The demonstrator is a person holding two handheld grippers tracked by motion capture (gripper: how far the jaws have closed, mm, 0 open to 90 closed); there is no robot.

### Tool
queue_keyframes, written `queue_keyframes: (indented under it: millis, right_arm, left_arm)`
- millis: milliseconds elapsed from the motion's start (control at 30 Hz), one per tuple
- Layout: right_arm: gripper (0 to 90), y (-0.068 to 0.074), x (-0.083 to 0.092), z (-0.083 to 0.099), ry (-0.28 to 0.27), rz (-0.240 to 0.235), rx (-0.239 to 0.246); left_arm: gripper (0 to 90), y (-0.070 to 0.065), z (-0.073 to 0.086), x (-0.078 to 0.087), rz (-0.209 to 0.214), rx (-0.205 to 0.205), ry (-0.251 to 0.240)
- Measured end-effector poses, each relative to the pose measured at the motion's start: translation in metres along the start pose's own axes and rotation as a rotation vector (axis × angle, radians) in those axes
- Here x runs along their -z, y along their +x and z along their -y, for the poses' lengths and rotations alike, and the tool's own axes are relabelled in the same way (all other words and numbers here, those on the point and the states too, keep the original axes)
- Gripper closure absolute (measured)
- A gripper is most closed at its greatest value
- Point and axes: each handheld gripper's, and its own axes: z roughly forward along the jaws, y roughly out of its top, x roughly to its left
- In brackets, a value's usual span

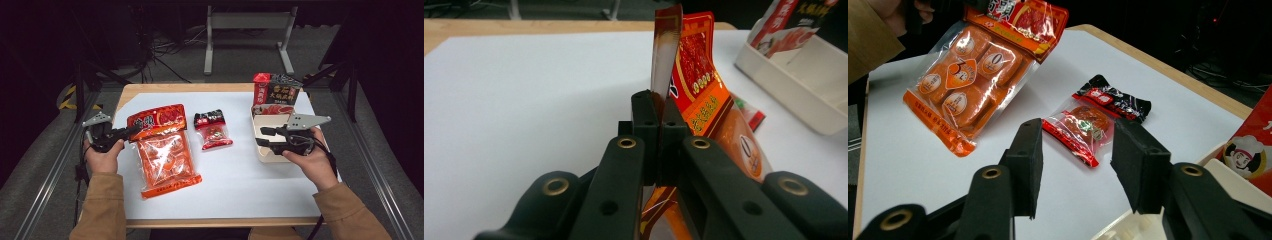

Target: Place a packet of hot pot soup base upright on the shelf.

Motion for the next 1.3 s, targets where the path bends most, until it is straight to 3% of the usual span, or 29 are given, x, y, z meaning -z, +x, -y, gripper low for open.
queue_keyframes:
  millis: [400,567,667,867,1167,1300]
  right_arm:
    - [58.1,0.005,0.000,-0.006,-0.019,-0.017,0.028]
    - [58.2,0.007,-0.001,-0.007,-0.019,-0.028,0.025]
    - [58.2,0.007,-0.003,-0.007,-0.022,-0.035,0.021]
    - [58.1,0.010,-0.006,-0.008,-0.032,-0.048,0.022]
    - [57.1,0.013,-0.014,-0.010,-0.029,-0.070,0.028]
    - [54.0,0.014,-0.018,-0.012,-0.037,-0.080,0.023]
  left_arm:
    - [90.0,-0.045,-0.024,0.020,0.094,-0.127,-0.084]
    - [90.0,-0.065,-0.032,0.026,0.130,-0.197,-0.114]
    - [90.0,-0.072,-0.034,0.030,0.165,-0.217,-0.142]
    - [90.0,-0.086,-0.038,0.036,0.192,-0.261,-0.173]
    - [90.0,-0.098,-0.042,0.039,0.275,-0.298,-0.194]
    - [90.0,-0.108,-0.044,0.040,0.290,-0.334,-0.203]
